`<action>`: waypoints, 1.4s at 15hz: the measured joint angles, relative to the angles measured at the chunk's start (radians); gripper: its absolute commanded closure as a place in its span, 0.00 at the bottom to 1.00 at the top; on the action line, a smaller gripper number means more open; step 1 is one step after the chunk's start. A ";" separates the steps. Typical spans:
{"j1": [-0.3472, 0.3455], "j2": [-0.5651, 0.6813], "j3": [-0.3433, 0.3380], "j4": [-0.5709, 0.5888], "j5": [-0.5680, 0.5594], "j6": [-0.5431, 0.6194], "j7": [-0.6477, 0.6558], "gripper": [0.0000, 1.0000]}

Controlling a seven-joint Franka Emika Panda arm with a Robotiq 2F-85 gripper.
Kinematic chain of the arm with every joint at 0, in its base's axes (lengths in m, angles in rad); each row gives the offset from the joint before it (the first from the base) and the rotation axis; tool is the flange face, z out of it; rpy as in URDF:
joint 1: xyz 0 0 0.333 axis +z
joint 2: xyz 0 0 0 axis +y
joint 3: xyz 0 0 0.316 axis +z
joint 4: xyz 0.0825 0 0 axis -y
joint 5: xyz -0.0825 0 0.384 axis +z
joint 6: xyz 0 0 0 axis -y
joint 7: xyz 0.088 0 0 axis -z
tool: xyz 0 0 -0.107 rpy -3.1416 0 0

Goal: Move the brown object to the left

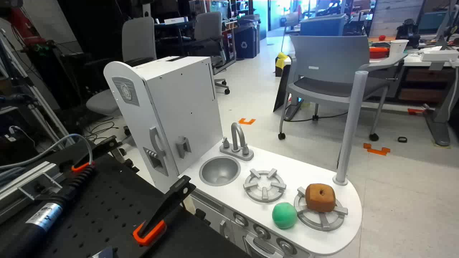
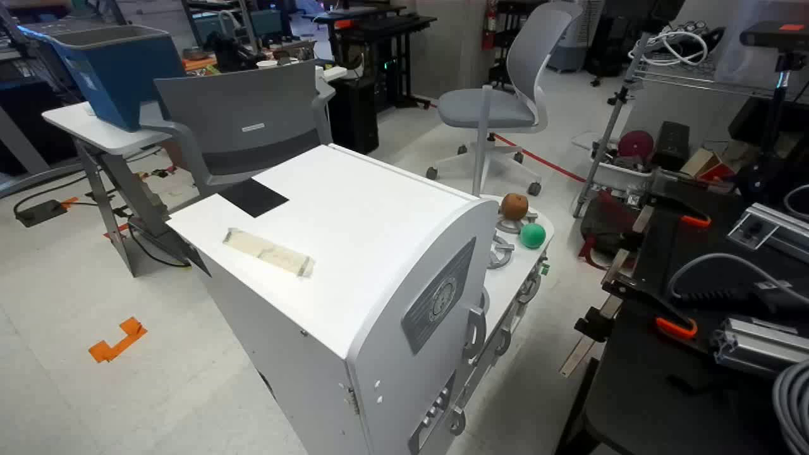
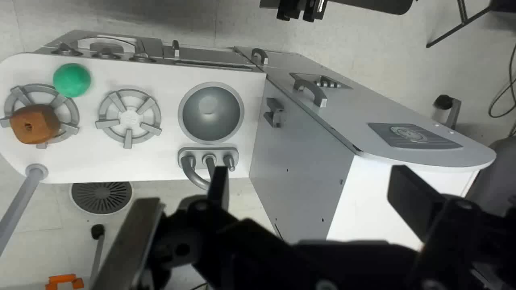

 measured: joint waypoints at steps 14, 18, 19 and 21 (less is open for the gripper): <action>0.000 0.000 0.000 0.000 0.000 0.000 0.000 0.00; -0.016 0.003 0.015 -0.001 -0.002 0.009 0.002 0.00; -0.024 0.009 0.020 -0.001 -0.005 0.030 0.002 0.00; -0.039 0.035 0.024 0.002 -0.013 0.083 0.002 0.00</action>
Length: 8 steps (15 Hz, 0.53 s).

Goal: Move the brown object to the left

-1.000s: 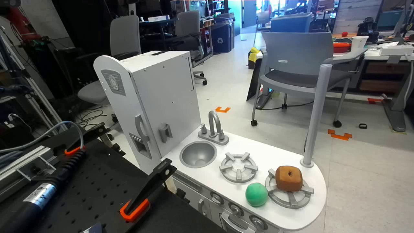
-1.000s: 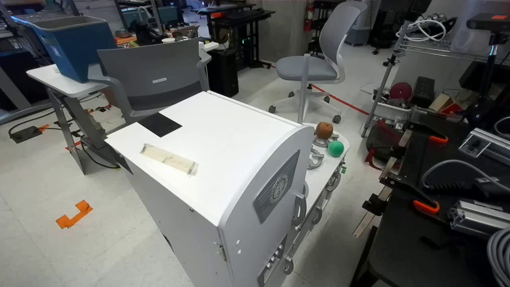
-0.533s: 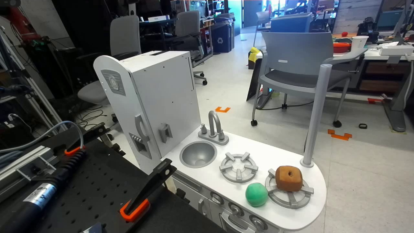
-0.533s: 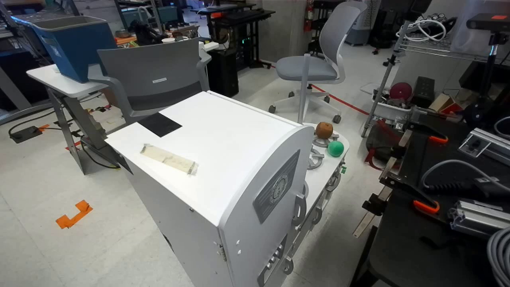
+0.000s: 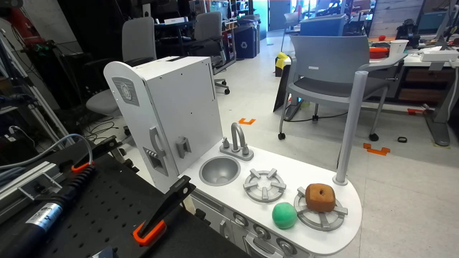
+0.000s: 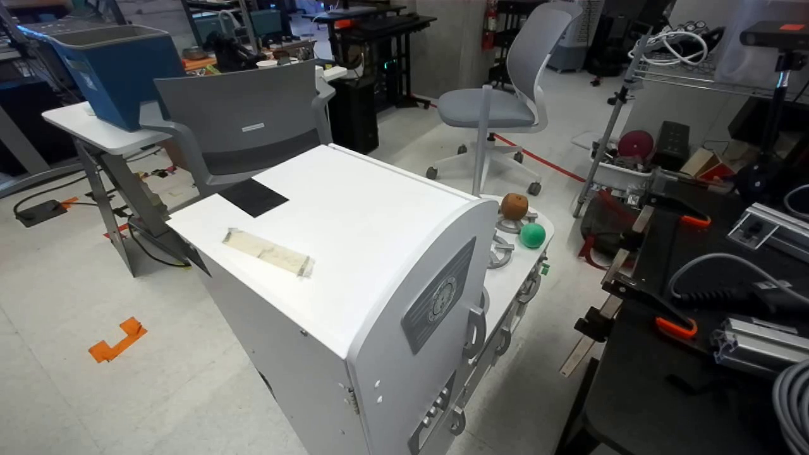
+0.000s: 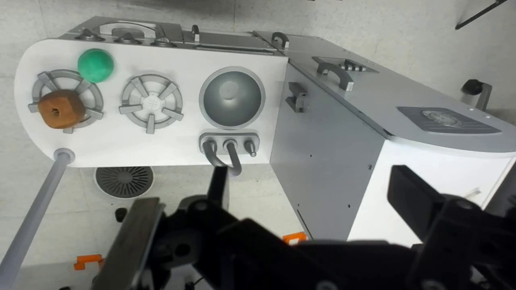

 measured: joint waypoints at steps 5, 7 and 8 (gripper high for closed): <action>-0.049 0.179 -0.012 0.074 0.000 0.129 -0.030 0.00; -0.079 0.300 -0.015 0.137 0.002 0.185 -0.043 0.00; -0.096 0.367 -0.014 0.175 0.007 0.206 -0.046 0.00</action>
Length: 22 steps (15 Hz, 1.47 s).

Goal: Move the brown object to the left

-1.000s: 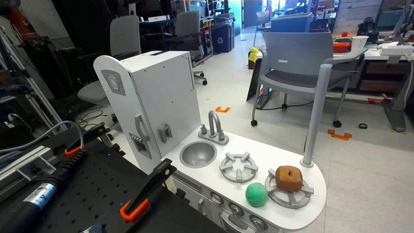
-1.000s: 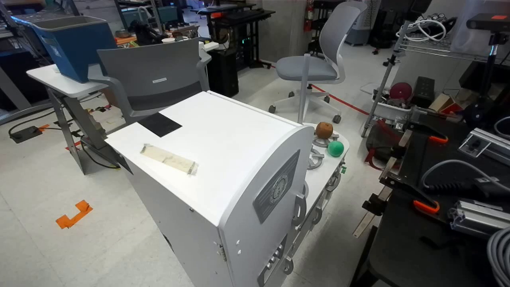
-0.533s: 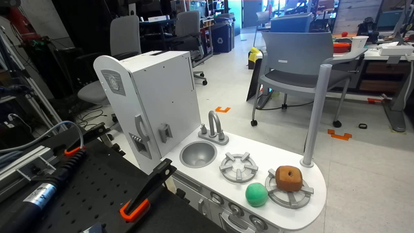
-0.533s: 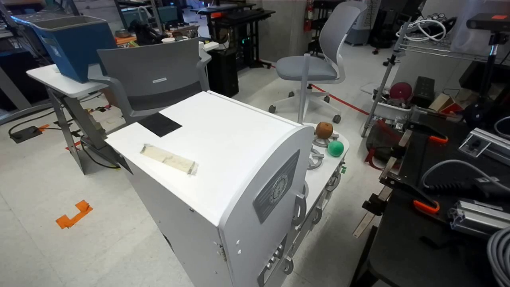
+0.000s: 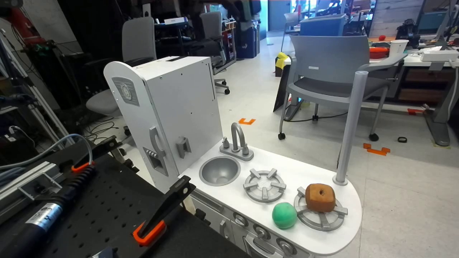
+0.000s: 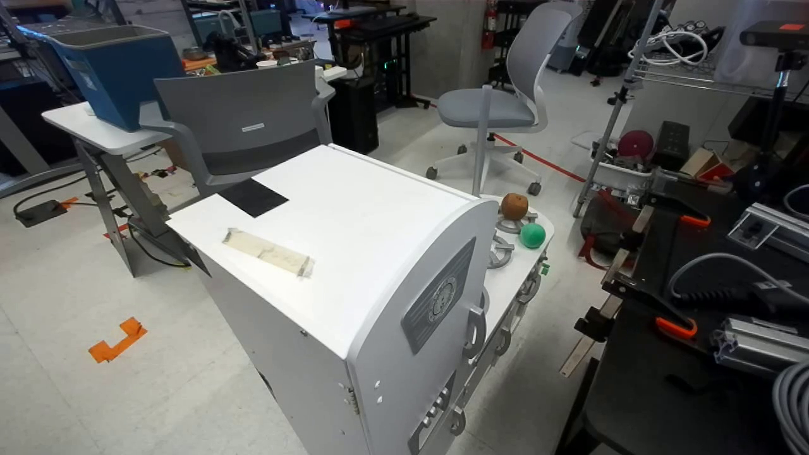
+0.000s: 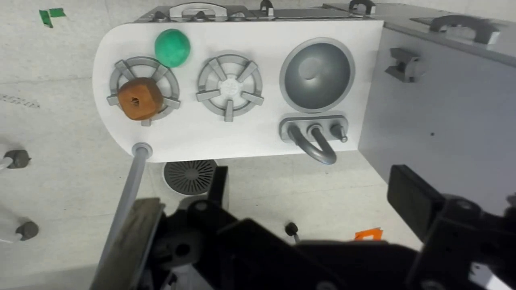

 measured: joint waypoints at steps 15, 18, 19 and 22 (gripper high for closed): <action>-0.189 0.848 0.052 0.687 -0.191 0.030 0.274 0.00; -0.189 0.998 0.023 0.840 -0.213 0.024 0.377 0.00; -0.189 1.047 0.012 0.892 -0.214 0.012 0.412 0.00; -0.189 1.172 -0.013 1.042 -0.215 -0.070 0.504 0.00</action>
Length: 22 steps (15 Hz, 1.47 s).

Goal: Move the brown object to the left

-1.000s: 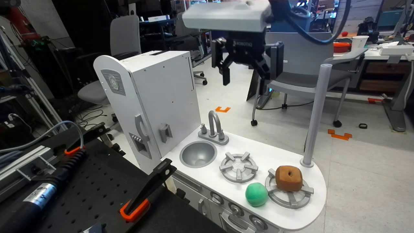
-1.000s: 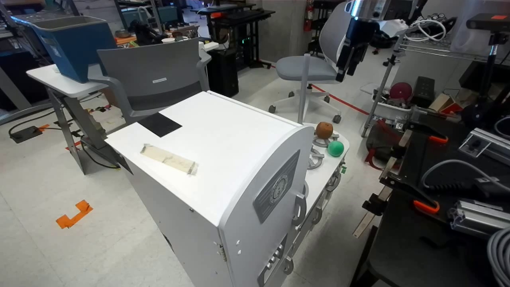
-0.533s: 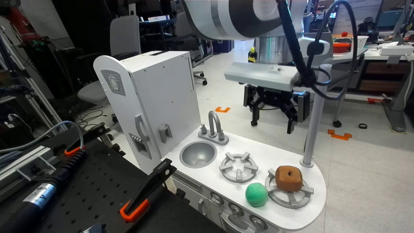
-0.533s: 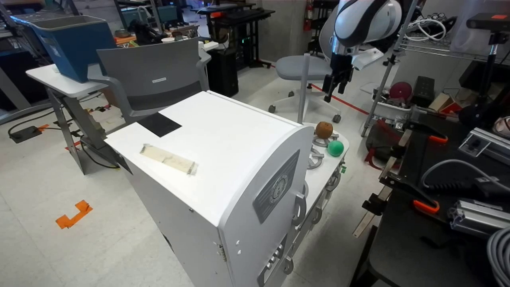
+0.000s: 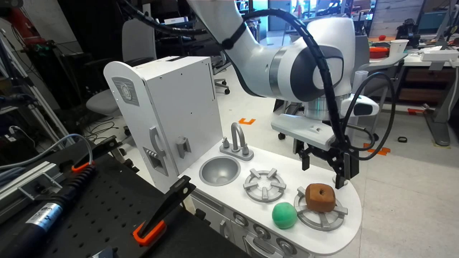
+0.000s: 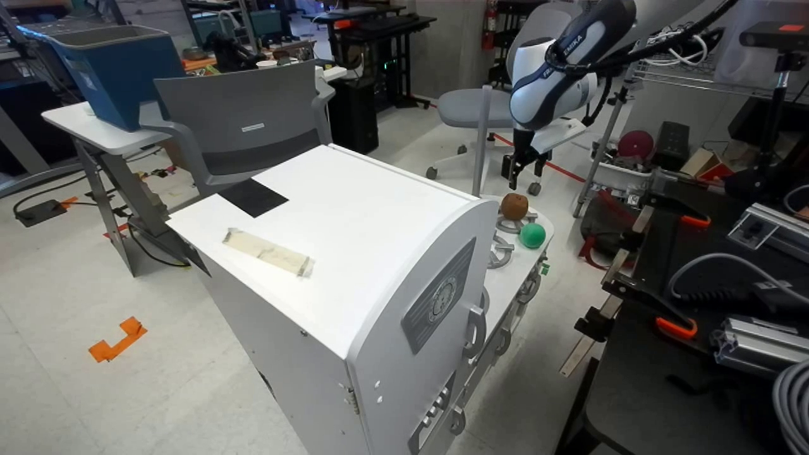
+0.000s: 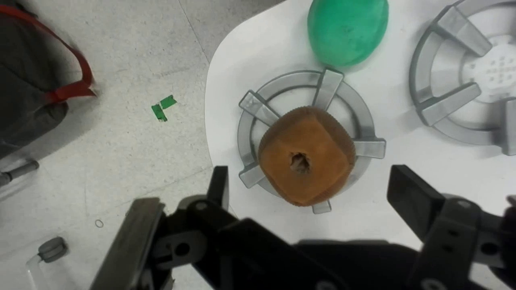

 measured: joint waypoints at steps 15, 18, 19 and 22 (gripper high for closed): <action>0.014 0.278 -0.050 0.456 -0.096 -0.351 0.247 0.00; 0.024 0.278 -0.050 0.445 -0.125 -0.352 0.280 0.00; 0.028 0.278 -0.049 0.442 -0.126 -0.352 0.288 0.00; 0.039 0.278 -0.036 0.440 -0.126 -0.353 0.292 0.00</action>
